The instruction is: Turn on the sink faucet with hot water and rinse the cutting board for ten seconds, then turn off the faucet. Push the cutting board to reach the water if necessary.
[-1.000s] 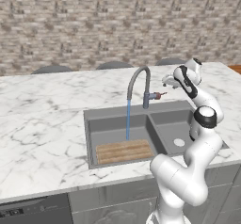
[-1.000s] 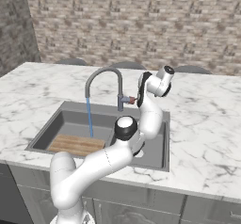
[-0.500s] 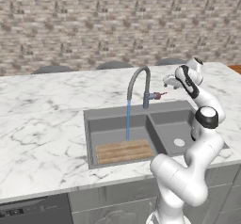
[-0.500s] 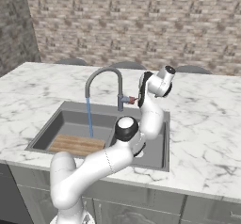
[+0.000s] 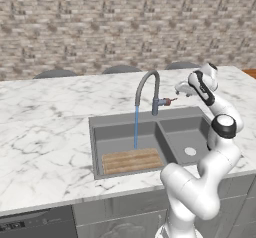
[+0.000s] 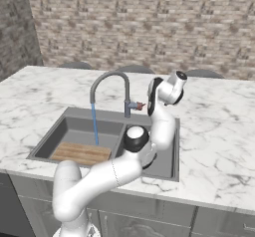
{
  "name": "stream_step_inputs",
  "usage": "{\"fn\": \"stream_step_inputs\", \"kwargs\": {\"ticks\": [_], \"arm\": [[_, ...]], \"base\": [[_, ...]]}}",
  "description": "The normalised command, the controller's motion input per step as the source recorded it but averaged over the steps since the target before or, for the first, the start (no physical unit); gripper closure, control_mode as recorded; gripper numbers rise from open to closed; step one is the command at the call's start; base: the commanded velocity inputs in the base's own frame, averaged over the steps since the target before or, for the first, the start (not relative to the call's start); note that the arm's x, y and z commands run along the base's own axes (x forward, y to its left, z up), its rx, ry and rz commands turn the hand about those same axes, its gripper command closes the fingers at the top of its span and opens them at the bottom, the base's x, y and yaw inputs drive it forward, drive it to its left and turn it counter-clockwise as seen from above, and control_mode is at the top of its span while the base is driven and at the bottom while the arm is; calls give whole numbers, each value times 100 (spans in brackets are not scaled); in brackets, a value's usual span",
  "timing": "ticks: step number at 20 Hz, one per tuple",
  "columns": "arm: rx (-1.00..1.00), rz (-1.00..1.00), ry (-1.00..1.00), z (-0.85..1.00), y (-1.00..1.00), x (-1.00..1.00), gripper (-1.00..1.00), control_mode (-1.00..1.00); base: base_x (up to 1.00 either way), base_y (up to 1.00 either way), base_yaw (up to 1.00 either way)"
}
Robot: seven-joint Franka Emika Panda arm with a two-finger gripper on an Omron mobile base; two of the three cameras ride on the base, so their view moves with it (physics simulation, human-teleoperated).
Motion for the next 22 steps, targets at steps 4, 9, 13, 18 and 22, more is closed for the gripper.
{"fn": "stream_step_inputs", "kwargs": {"ticks": [4, 9, 13, 18, 22], "arm": [[0, 0, 0, -9, 0, -10, -100, -100], [0, 0, 0, -10, 0, -14, -100, -100], [0, 0, 0, -8, 0, -14, -100, -100], [0, 0, 0, -11, 0, -16, -100, -100], [0, 0, 0, -8, 0, -15, -100, -100]], "base": [[0, 0, 0], [0, 0, 0], [0, 0, 0], [0, 0, 0], [0, 0, 0]]}}
